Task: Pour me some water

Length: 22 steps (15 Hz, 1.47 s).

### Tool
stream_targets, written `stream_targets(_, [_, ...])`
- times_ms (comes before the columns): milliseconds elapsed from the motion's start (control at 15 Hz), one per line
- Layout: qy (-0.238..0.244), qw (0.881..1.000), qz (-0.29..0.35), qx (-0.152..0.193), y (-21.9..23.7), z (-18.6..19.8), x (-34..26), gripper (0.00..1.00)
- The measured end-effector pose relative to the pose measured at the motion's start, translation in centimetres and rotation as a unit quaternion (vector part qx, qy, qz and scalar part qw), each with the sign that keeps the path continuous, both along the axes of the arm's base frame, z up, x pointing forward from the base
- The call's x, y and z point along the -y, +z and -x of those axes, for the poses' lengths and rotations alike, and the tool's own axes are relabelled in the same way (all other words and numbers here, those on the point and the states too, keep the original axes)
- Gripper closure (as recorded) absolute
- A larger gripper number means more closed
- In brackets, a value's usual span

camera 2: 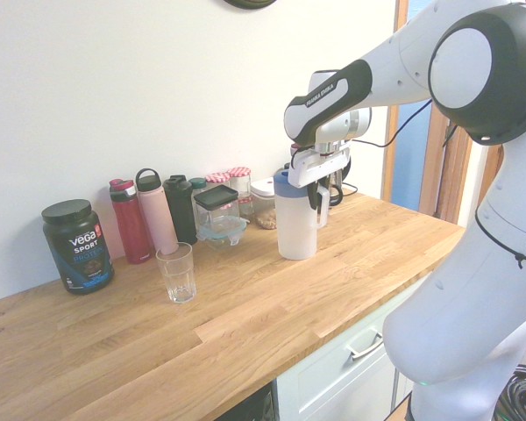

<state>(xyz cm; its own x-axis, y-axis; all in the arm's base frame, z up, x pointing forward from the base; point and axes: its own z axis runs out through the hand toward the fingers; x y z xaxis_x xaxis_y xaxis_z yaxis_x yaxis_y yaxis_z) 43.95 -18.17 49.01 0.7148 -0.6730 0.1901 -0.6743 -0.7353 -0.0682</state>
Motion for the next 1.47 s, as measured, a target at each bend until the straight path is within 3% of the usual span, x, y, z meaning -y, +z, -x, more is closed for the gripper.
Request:
stream_targets(467, [0.002,1.0,0.003,0.007,0.9,-0.2,-0.1,1.0])
stream_targets(733, [0.022,0.999,0.016,0.03,6.1,-0.8,-2.0,1.0])
stream_targets(1067, [0.107,0.993,0.03,0.029,10.2,-2.3,-10.2,1.0])
stream_targets(1467, [0.231,0.972,0.053,0.003,12.0,-2.7,-18.7,1.0])
